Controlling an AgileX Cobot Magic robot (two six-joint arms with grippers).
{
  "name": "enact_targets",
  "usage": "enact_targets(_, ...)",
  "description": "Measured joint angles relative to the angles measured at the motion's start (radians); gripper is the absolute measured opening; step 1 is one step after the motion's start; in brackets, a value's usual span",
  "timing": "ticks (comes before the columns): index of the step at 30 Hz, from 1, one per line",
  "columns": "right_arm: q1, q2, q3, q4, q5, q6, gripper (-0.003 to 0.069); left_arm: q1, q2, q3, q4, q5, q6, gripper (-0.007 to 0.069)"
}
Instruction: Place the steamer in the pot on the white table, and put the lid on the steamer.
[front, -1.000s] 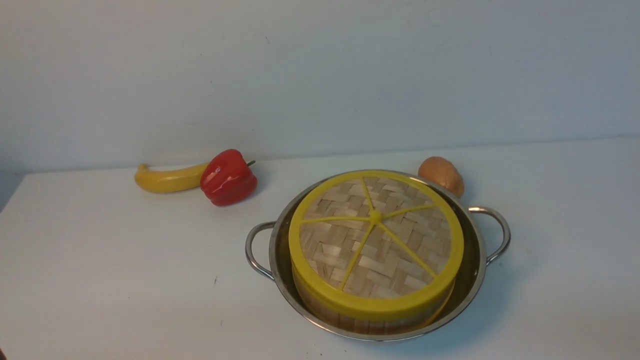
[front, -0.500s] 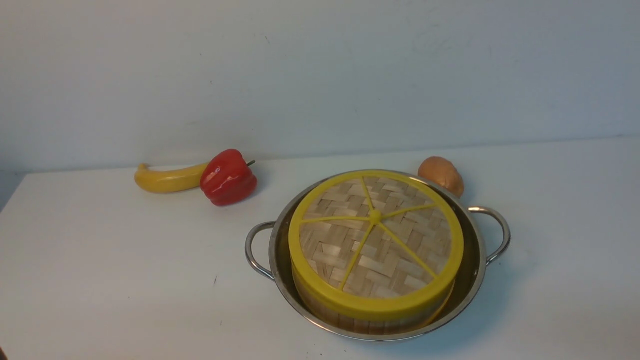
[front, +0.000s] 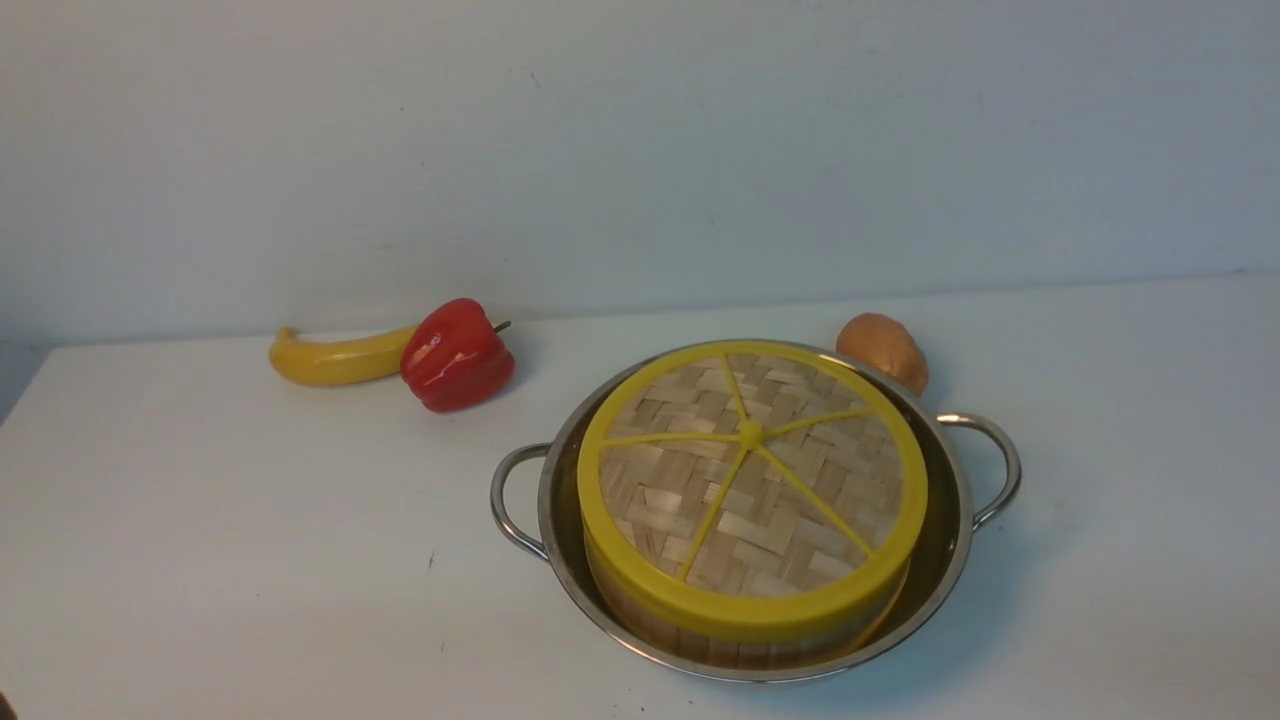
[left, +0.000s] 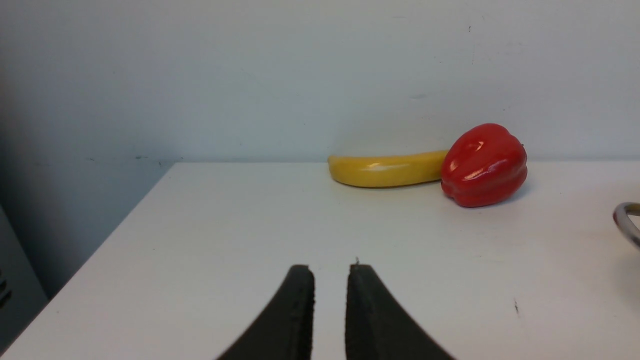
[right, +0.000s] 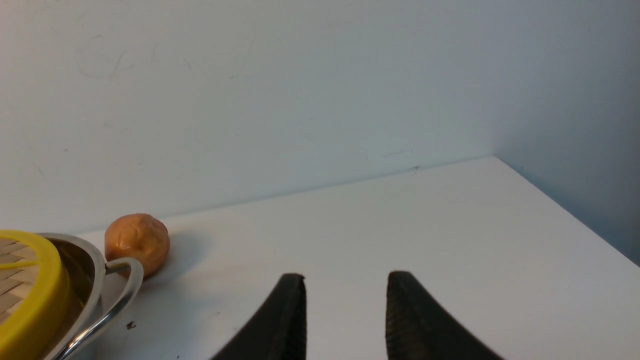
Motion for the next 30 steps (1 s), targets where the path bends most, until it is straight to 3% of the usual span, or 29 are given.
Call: enact_targets(30,0.0,0.0,0.0,0.0,0.0,0.001,0.0245,0.0,0.0,0.0,0.0,0.0,0.0,0.0126)
